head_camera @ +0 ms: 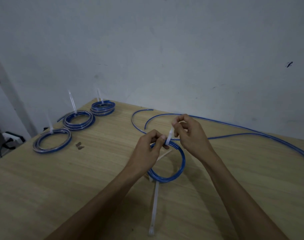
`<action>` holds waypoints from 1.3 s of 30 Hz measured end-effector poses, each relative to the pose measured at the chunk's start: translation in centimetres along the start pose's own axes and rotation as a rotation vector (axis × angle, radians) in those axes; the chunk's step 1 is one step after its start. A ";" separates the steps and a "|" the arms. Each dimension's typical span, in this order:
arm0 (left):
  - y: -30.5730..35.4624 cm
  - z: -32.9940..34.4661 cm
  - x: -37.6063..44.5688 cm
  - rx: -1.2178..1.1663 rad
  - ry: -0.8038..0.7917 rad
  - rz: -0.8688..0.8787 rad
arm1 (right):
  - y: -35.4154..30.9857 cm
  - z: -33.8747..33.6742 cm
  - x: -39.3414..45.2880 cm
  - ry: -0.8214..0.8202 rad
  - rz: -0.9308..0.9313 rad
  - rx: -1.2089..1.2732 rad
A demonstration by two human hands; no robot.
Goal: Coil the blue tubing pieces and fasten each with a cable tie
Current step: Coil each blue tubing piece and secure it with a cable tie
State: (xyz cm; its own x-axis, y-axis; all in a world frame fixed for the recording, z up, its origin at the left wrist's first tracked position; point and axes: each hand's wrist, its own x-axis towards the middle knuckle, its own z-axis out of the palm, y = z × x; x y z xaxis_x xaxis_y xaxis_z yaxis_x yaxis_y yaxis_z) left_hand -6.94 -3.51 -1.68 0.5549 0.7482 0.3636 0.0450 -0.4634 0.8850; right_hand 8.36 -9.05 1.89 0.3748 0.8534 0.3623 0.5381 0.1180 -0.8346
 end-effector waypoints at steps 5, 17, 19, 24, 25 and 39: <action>0.1 0.0 0.1 0.022 -0.011 -0.032 | 0.3 -0.1 0.3 0.031 -0.081 -0.019; 0.7 -0.2 -0.3 -0.008 -0.059 -0.035 | 0.2 0.3 0.1 0.072 -0.054 -0.045; 0.6 -0.1 -0.3 -0.042 -0.030 -0.072 | 0.0 0.5 0.0 0.046 -0.053 -0.003; 0.9 -0.2 -0.1 -0.099 0.073 -0.147 | 0.1 1.1 -0.1 -0.022 -0.053 -0.040; 1.0 -0.2 -0.2 -0.103 0.076 -0.151 | 0.1 1.2 -0.1 -0.012 -0.063 -0.039; 1.4 -0.2 -0.5 -0.068 0.039 -0.110 | 0.5 1.1 -0.2 0.031 -0.136 -0.140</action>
State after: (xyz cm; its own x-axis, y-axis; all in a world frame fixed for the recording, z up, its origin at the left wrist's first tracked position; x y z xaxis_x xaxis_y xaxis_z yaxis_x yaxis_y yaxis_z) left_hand -7.33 -4.42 -0.53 0.5172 0.8112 0.2728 0.0470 -0.3452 0.9373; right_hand 7.70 -8.63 0.93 0.3139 0.8179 0.4822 0.6843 0.1572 -0.7120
